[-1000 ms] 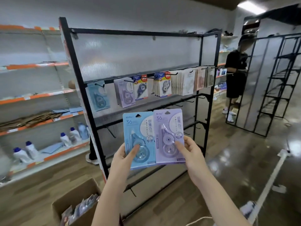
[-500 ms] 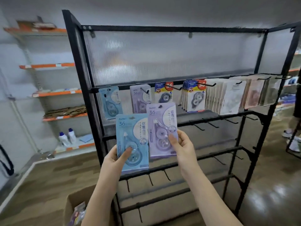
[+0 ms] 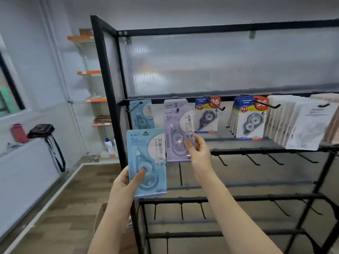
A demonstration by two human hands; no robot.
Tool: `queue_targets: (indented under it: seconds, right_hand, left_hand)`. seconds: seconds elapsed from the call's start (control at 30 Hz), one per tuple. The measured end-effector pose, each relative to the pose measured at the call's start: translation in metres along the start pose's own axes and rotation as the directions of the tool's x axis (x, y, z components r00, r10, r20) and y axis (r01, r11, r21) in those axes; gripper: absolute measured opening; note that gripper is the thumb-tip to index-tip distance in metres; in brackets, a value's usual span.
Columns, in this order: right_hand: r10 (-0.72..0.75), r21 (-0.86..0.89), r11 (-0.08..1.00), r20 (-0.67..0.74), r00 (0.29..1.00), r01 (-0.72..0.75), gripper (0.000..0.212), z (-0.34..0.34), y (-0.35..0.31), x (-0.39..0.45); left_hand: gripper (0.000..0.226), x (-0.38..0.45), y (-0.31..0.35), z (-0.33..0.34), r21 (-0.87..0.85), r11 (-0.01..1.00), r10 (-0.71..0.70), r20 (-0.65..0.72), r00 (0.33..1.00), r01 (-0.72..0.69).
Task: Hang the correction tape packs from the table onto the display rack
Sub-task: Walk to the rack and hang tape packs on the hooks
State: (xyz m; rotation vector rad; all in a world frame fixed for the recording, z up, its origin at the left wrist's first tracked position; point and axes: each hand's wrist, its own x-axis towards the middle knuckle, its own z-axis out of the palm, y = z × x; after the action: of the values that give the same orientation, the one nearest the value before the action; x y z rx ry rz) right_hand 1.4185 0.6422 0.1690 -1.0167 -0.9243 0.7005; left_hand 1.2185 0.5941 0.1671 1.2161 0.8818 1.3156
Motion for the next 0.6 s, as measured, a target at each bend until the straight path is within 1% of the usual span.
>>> queue_targets:
  seconds: [0.1, 0.23, 0.3, 0.4, 0.53, 0.6]
  right_hand:
    - [0.037, -0.096, 0.995, -0.037, 0.999, -0.04, 0.024, 0.004, 0.005, 0.018]
    - [0.063, -0.258, 0.963, -0.064, 0.996, -0.078, 0.028, 0.013, 0.011, 0.051]
    - [0.074, -0.288, 0.953, -0.064, 0.995, -0.09, 0.026, 0.015, 0.013, 0.064]
    - [0.091, -0.299, 0.948, -0.078, 0.993, -0.111, 0.03, 0.016, 0.016, 0.075]
    - [0.104, -0.447, 0.883, -0.112, 0.988, -0.143, 0.044, 0.026, 0.035, 0.072]
    - [0.171, -0.494, 0.845, -0.109, 0.979, -0.203, 0.04, 0.035, 0.051, 0.066]
  left_hand:
    - [0.036, 0.0, 0.003, -0.004, -0.007, 1.0, 0.018, 0.005, 1.0, -0.018]
    - [0.032, 0.005, 0.006, -0.012, -0.02, 0.999, 0.035, 0.004, 0.999, -0.035]
    - [0.032, 0.01, 0.007, -0.016, -0.018, 0.999, 0.038, -0.005, 0.999, -0.038]
    - [0.037, 0.021, 0.008, -0.023, -0.024, 0.999, 0.039, -0.011, 0.999, -0.04]
    - [0.035, 0.043, 0.012, -0.028, -0.027, 0.998, 0.058, 0.013, 0.998, -0.058]
    - [0.034, 0.056, 0.018, -0.029, -0.031, 0.997, 0.073, 0.046, 0.996, -0.072]
